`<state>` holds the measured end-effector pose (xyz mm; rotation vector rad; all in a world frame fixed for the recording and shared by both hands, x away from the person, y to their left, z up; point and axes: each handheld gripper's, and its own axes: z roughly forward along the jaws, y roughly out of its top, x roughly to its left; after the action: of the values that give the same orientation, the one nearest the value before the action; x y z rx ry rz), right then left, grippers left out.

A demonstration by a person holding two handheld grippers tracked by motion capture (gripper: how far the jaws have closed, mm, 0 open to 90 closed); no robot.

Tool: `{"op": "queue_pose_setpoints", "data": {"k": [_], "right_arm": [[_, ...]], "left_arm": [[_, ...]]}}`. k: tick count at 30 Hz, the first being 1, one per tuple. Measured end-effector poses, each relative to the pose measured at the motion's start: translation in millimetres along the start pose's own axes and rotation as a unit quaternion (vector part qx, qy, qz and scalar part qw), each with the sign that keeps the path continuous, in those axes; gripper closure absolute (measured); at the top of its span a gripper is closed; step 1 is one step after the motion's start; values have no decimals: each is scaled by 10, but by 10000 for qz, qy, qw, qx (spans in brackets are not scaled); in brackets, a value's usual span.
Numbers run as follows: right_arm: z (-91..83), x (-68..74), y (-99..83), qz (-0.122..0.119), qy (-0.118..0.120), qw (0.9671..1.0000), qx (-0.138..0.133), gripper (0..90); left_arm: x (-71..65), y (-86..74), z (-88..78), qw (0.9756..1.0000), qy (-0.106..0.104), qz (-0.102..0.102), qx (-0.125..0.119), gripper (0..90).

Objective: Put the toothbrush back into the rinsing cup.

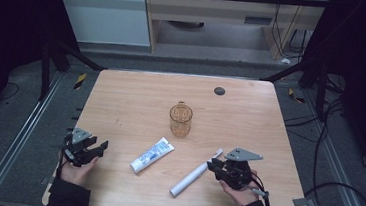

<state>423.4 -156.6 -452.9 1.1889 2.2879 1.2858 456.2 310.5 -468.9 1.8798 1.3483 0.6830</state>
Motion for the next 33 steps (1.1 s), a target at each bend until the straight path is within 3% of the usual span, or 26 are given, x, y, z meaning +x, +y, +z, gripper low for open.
{"op": "queue_pose_setpoints", "data": {"k": [12, 33], "right_arm": [[271, 309, 21, -210, 231, 9994, 158, 895], [564, 567, -71, -481, 605, 9951, 611, 899]], "left_arm": [[-39, 6, 23, 9998, 42, 193, 47, 478], [-58, 3, 56, 9995, 13, 276, 145, 448]]}}
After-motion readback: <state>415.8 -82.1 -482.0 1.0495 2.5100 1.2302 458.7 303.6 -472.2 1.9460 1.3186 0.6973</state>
